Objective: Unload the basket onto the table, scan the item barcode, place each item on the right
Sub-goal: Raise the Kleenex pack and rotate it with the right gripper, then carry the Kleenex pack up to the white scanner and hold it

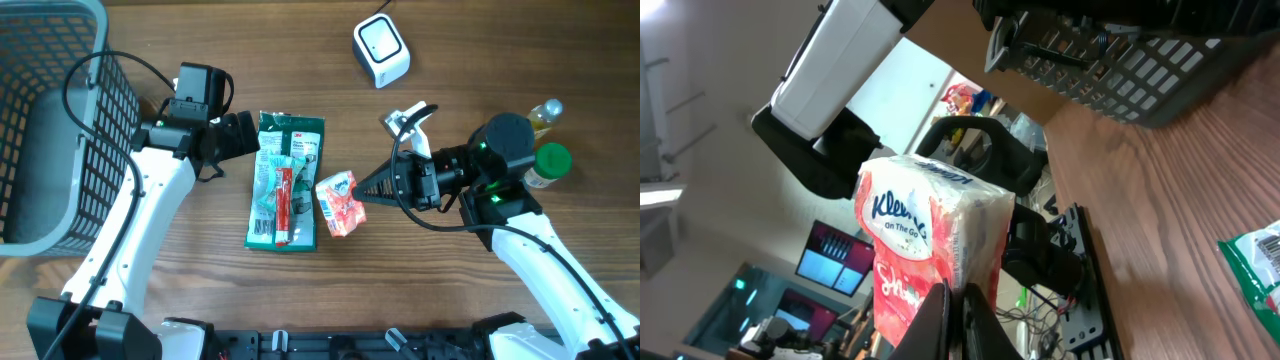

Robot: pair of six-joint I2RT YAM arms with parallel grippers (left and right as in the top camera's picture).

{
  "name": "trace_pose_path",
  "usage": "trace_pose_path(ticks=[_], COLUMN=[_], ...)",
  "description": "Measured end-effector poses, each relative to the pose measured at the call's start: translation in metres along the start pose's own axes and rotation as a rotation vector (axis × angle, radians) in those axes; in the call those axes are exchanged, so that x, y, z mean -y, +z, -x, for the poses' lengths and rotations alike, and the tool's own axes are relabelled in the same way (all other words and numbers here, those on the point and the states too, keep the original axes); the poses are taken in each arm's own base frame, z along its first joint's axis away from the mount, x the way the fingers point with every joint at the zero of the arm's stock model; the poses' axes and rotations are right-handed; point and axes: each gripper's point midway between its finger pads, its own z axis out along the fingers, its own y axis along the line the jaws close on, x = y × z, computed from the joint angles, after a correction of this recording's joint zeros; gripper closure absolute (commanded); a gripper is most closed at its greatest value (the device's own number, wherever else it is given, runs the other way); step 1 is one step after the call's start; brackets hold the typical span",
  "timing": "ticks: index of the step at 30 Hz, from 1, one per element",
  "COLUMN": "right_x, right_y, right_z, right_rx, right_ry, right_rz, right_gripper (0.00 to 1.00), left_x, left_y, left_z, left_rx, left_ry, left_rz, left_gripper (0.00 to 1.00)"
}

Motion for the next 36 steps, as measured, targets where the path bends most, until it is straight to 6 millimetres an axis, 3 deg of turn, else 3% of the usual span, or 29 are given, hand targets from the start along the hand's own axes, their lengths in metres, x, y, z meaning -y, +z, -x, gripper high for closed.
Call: trace_pose_path(ticks=[10, 17, 22, 28, 36], right_x=[0.001, 0.019, 0.050, 0.102, 0.180], right_y=[0.000, 0.000, 0.000, -0.003, -0.022], right_z=[-0.001, -0.013, -0.012, -0.014, -0.044], right_rx=[0.000, 0.007, 0.056, 0.146, 0.246], right_ry=[-0.043, -0.015, 0.063, 0.185, 0.420], right_rz=[0.000, -0.006, -0.043, -0.139, -0.456], right_gripper=[0.96, 0.95, 0.96, 0.96, 0.96], left_x=[0.000, 0.000, 0.000, 0.000, 0.000], left_y=[0.000, 0.000, 0.000, 0.000, 0.000], left_z=[0.000, 0.000, 0.000, 0.000, 0.000], left_rx=[0.000, 0.000, 0.000, 0.000, 0.000], left_ry=[0.000, 0.000, 0.000, 0.000, 0.000], left_rz=[0.000, 0.000, 0.000, 0.000, 0.000], left_gripper=[0.00, 0.00, 0.00, 0.00, 0.00])
